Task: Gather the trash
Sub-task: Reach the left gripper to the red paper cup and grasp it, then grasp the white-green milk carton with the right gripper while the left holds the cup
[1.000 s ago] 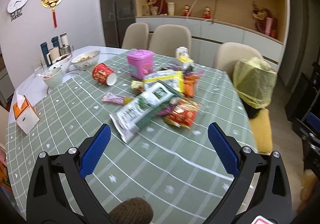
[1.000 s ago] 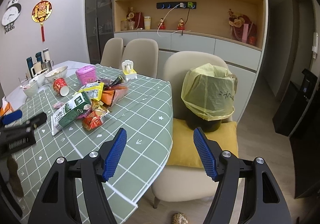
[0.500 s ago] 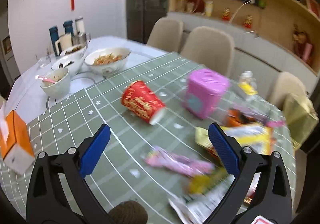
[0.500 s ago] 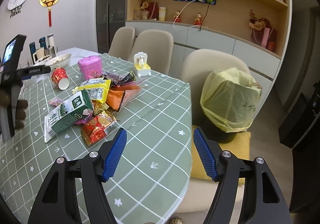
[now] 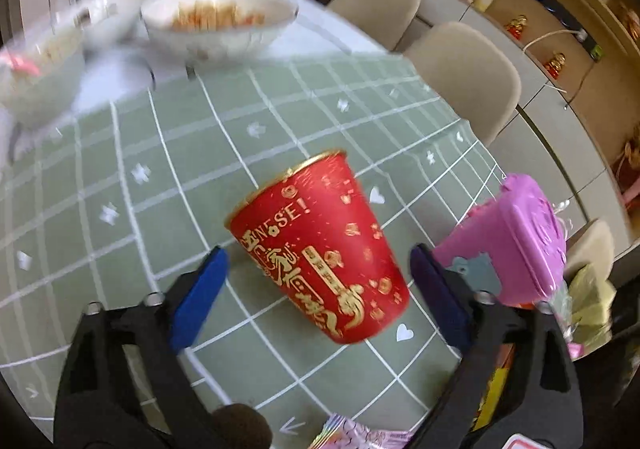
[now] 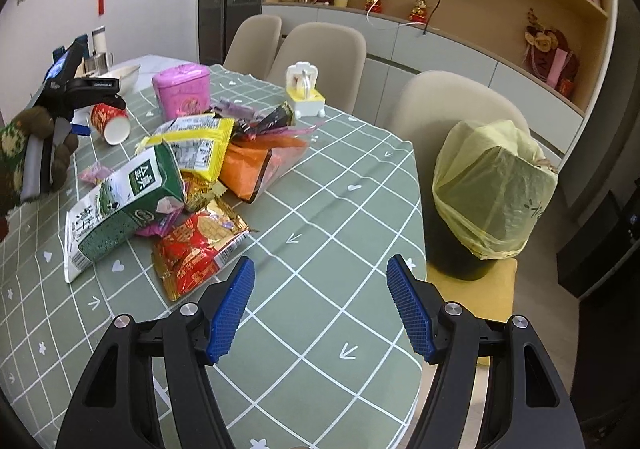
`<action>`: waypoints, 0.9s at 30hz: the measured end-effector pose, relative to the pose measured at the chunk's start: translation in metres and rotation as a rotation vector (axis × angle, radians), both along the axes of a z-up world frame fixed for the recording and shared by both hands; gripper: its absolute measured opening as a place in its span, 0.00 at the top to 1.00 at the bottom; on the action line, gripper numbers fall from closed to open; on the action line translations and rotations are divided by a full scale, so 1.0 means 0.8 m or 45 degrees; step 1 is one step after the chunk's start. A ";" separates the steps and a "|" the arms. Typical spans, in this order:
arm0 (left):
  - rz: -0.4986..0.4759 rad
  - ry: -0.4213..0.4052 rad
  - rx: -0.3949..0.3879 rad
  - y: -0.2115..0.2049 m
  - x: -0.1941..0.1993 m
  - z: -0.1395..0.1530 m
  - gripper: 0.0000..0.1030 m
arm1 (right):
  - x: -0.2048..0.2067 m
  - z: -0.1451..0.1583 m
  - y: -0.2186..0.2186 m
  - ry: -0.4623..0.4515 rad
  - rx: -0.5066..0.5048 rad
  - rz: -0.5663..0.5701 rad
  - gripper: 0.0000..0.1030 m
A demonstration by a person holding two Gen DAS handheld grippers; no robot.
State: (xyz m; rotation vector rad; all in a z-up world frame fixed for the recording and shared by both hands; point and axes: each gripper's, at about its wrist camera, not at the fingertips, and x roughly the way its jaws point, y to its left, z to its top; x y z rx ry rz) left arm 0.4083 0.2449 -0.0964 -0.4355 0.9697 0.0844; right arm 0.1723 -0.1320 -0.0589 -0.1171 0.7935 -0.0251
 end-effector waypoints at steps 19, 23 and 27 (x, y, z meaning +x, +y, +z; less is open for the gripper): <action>-0.343 -0.229 0.064 -0.043 -0.153 0.081 0.46 | 0.019 0.003 0.098 0.167 0.342 0.269 0.37; -0.342 -0.231 0.131 -0.046 -0.188 0.083 0.45 | 0.036 -0.003 0.142 0.198 0.411 0.315 0.37; -0.321 -0.214 0.103 -0.036 -0.212 0.082 0.45 | 0.065 -0.009 0.171 0.208 0.420 0.228 0.37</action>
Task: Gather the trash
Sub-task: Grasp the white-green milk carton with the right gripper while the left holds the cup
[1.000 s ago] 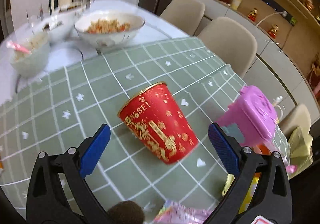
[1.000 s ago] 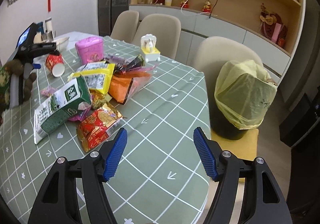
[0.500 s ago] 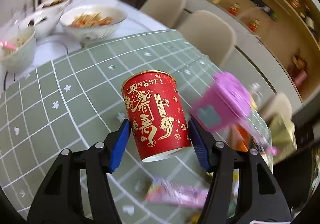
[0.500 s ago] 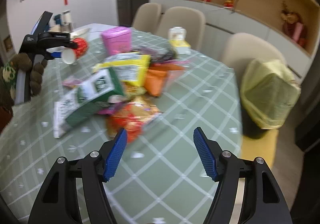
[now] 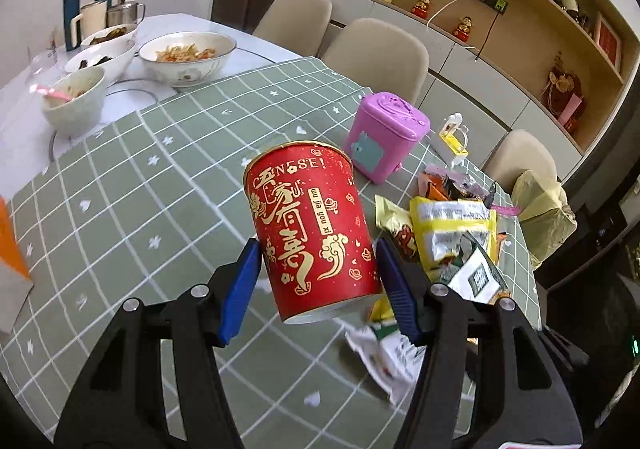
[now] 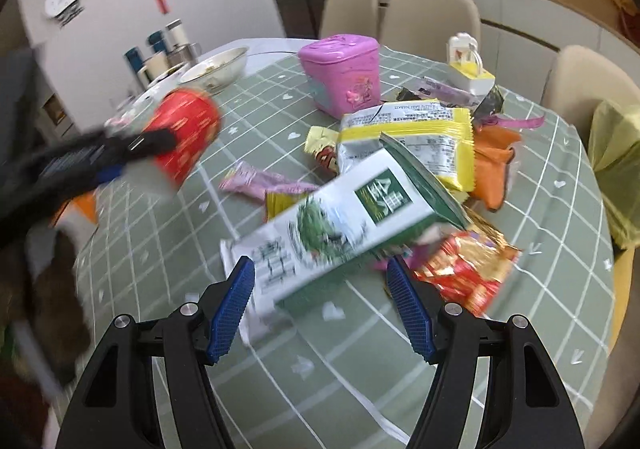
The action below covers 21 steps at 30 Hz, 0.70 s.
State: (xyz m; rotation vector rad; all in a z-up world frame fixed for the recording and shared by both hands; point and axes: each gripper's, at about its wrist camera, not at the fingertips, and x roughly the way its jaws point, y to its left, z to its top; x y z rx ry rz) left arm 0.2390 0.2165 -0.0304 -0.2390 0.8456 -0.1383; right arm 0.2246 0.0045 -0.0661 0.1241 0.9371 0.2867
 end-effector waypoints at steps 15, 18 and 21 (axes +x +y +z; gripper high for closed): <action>-0.007 -0.008 -0.026 0.018 -0.034 -0.013 0.45 | 0.073 -0.019 -0.005 0.079 0.073 -0.252 0.37; 0.014 -0.009 -0.037 0.022 -0.036 -0.017 0.45 | 0.069 -0.012 -0.010 0.064 0.096 -0.299 0.37; 0.039 0.004 -0.056 0.029 -0.036 -0.022 0.45 | 0.068 -0.015 0.002 0.050 0.038 -0.301 0.37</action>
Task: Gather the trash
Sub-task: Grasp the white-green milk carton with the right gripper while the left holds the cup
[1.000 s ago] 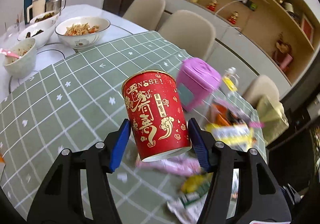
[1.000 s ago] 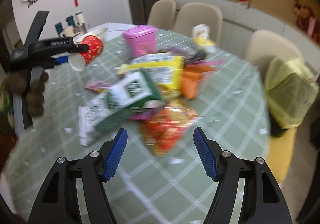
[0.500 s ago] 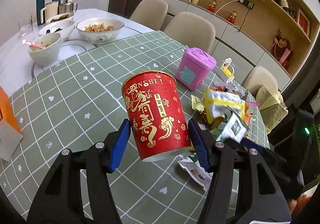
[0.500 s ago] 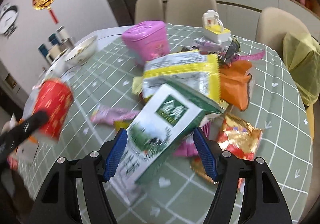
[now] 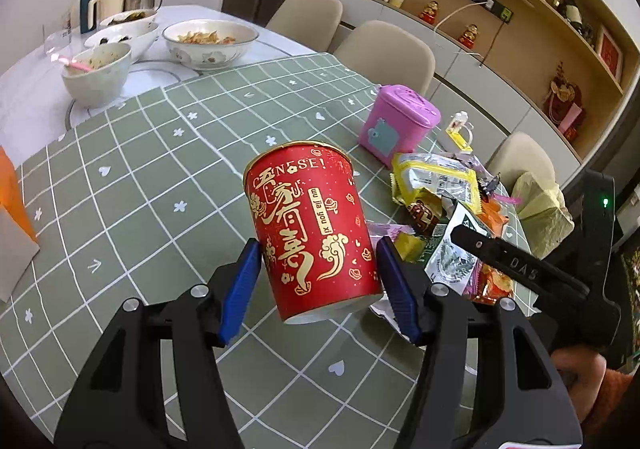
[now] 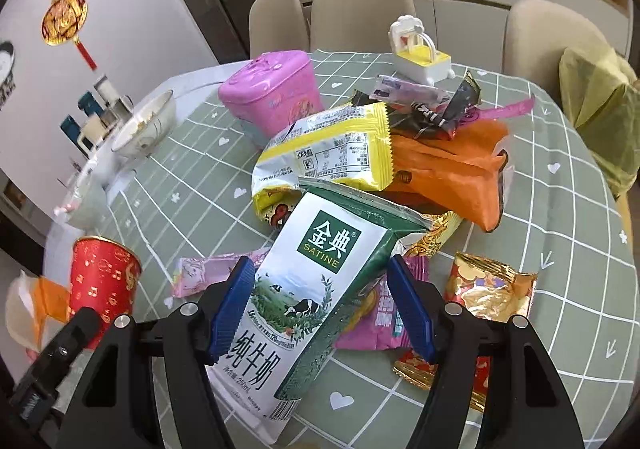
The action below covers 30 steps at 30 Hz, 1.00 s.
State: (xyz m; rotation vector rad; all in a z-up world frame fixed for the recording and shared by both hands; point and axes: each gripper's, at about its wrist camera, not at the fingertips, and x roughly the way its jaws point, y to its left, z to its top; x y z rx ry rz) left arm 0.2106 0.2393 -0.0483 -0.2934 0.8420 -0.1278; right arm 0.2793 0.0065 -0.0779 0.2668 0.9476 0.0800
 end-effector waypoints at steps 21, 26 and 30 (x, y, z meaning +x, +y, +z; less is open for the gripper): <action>-0.010 0.007 0.024 -0.044 -0.048 0.025 0.45 | -0.038 -0.004 -0.032 -0.012 0.015 0.396 0.88; -0.013 0.028 0.016 -0.061 -0.069 0.023 0.45 | -0.048 0.030 -0.052 -0.139 -0.037 0.340 0.84; 0.009 0.024 0.023 -0.063 -0.080 0.023 0.45 | -0.058 0.040 -0.023 -0.212 -0.027 0.491 0.42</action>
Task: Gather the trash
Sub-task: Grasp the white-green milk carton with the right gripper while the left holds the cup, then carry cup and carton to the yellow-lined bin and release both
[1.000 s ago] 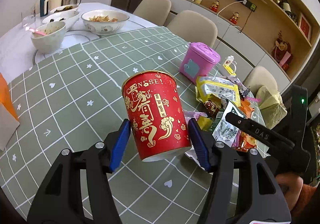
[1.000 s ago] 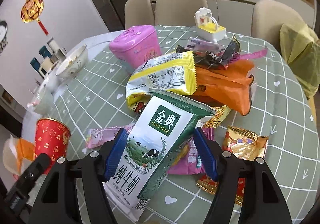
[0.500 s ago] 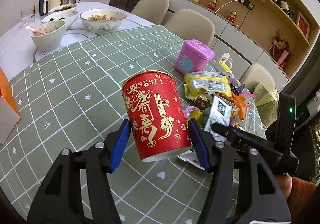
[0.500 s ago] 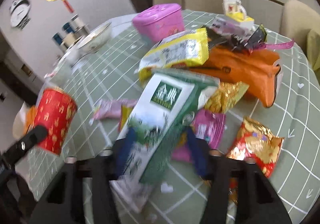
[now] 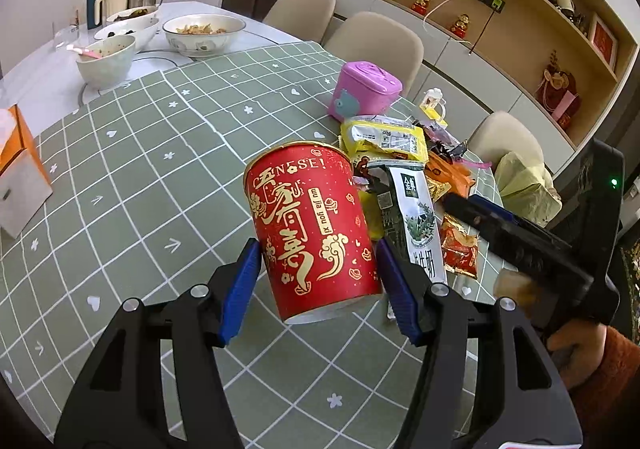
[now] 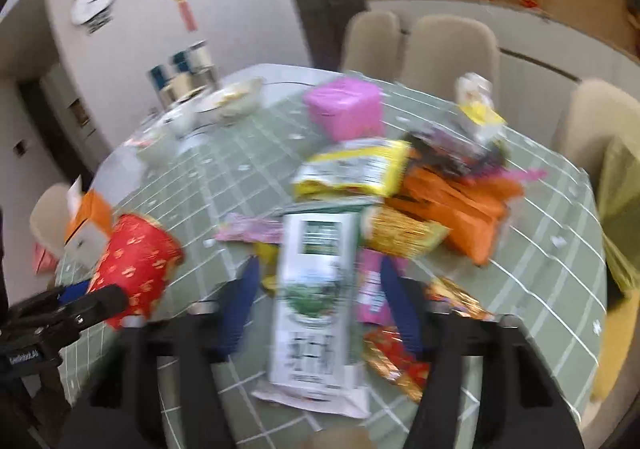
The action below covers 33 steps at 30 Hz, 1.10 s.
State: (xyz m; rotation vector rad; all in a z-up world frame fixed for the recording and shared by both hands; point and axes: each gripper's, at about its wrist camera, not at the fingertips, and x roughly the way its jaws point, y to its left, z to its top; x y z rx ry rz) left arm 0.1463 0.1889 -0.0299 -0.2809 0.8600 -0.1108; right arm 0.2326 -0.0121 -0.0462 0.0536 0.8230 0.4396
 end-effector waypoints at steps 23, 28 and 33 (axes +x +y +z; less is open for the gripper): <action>0.033 -0.169 -0.024 -0.059 -0.014 0.051 0.45 | -0.027 0.066 -0.081 -0.144 -0.061 0.056 0.55; -0.022 -0.275 -0.012 -0.126 0.012 0.086 0.45 | -0.026 0.100 -0.152 -0.248 -0.072 0.016 0.55; -0.095 -0.298 -0.014 -0.210 0.054 0.103 0.45 | -0.014 0.119 -0.247 -0.327 -0.094 -0.024 0.55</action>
